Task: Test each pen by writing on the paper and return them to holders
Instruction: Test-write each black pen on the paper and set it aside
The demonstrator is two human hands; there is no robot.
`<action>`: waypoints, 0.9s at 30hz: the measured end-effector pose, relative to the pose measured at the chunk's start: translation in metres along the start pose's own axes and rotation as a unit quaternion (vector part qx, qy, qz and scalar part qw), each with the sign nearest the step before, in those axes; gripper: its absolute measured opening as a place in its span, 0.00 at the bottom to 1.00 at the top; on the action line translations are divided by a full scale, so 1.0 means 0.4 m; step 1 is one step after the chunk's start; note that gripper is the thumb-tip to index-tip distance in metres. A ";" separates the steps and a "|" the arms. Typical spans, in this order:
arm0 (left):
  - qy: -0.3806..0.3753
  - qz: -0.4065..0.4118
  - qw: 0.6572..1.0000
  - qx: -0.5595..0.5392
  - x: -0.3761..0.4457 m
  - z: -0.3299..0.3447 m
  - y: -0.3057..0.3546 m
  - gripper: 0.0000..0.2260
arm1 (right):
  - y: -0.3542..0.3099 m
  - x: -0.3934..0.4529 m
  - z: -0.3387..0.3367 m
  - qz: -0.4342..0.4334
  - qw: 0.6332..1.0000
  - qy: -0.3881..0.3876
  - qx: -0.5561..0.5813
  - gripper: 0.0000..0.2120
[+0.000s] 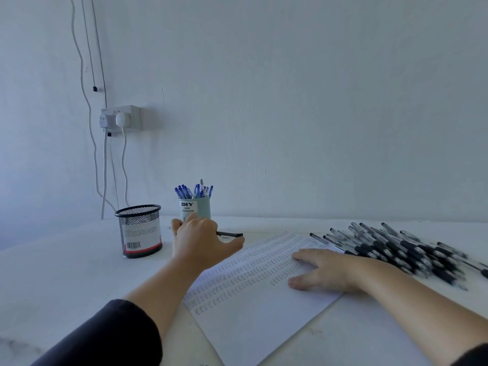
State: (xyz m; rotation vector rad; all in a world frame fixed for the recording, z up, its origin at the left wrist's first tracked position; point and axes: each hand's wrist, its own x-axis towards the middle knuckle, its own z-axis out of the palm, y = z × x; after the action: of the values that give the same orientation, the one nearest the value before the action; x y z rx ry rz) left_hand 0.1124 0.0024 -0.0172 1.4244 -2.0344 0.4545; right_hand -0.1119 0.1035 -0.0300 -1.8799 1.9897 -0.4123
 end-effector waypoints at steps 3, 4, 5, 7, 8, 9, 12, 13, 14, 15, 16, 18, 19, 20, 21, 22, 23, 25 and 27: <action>-0.001 -0.002 1.000 -0.023 -0.002 -0.007 0.002 0.26 | -0.001 -0.002 0.002 -0.003 1.000 -0.001 -0.010 0.38; -0.005 0.000 0.999 -0.033 -0.003 -0.008 0.002 0.26 | -0.001 -0.002 0.002 -0.005 1.000 -0.001 -0.011 0.38; -0.007 0.000 0.999 -0.043 -0.004 -0.007 0.003 0.26 | -0.002 -0.003 0.003 -0.006 1.000 0.000 -0.013 0.38; -0.011 -0.005 0.998 -0.061 -0.006 -0.006 0.006 0.26 | -0.004 -0.005 0.002 -0.008 1.000 0.000 -0.019 0.38; -0.009 -0.003 0.998 -0.068 -0.006 -0.005 0.011 0.27 | -0.003 -0.007 0.002 -0.007 1.000 0.000 -0.021 0.38; -0.007 0.006 0.998 -0.067 -0.004 -0.004 0.013 0.28 | -0.003 -0.008 0.001 -0.006 1.000 0.000 -0.023 0.38; -0.025 0.055 0.993 -0.105 -0.009 0.003 0.026 0.19 | -0.006 -0.015 -0.002 0.006 1.000 0.001 -0.024 0.38; -0.025 0.067 0.989 -0.132 -0.013 0.004 0.029 0.12 | -0.009 -0.016 -0.002 0.009 1.000 0.002 -0.028 0.37; -0.018 0.071 0.986 -0.152 -0.016 0.001 0.035 0.10 | -0.011 -0.018 -0.003 0.010 0.999 0.005 -0.037 0.37; -0.008 0.072 0.983 -0.171 -0.020 -0.001 0.038 0.13 | -0.014 -0.017 -0.002 0.008 0.999 0.007 -0.053 0.36; 0.001 0.070 0.979 -0.192 -0.023 -0.005 0.044 0.14 | -0.017 -0.017 -0.001 0.008 0.998 0.012 -0.068 0.35; 0.021 0.053 0.966 -0.251 -0.030 -0.020 0.060 0.11 | -0.020 -0.012 0.006 0.006 0.996 0.028 -0.088 0.35; 0.022 0.035 0.957 -0.286 -0.031 -0.023 0.064 0.09 | -0.021 -0.011 0.010 0.009 0.995 0.038 -0.093 0.36; 0.014 0.011 0.947 -0.320 -0.032 -0.026 0.071 0.10 | -0.021 -0.010 0.012 0.011 0.994 0.050 -0.098 0.35; 0.001 -0.023 0.931 -0.365 -0.031 -0.027 0.078 0.12 | -0.020 -0.012 0.014 0.011 0.993 0.059 -0.105 0.34; -0.015 -0.073 0.897 -0.435 -0.031 -0.027 0.081 0.15 | -0.021 -0.013 0.015 0.010 0.992 0.065 -0.110 0.32; -0.040 -0.131 0.845 -0.517 -0.031 -0.031 0.087 0.18 | -0.020 -0.015 0.014 0.008 0.992 0.066 -0.111 0.31; -0.090 -0.222 0.735 -0.634 -0.033 -0.039 0.093 0.21 | -0.021 -0.021 0.011 0.005 0.993 0.057 -0.105 0.29; -0.119 -0.265 0.677 -0.676 -0.039 -0.045 0.102 0.18 | -0.022 -0.025 0.008 0.006 0.994 0.040 -0.099 0.31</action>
State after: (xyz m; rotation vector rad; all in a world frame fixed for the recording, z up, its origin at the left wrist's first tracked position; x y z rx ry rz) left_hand 0.0833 0.0392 -0.0111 0.9160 -1.2690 -1.3109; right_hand -0.1024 0.1129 -0.0281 -1.9974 2.1637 -0.3011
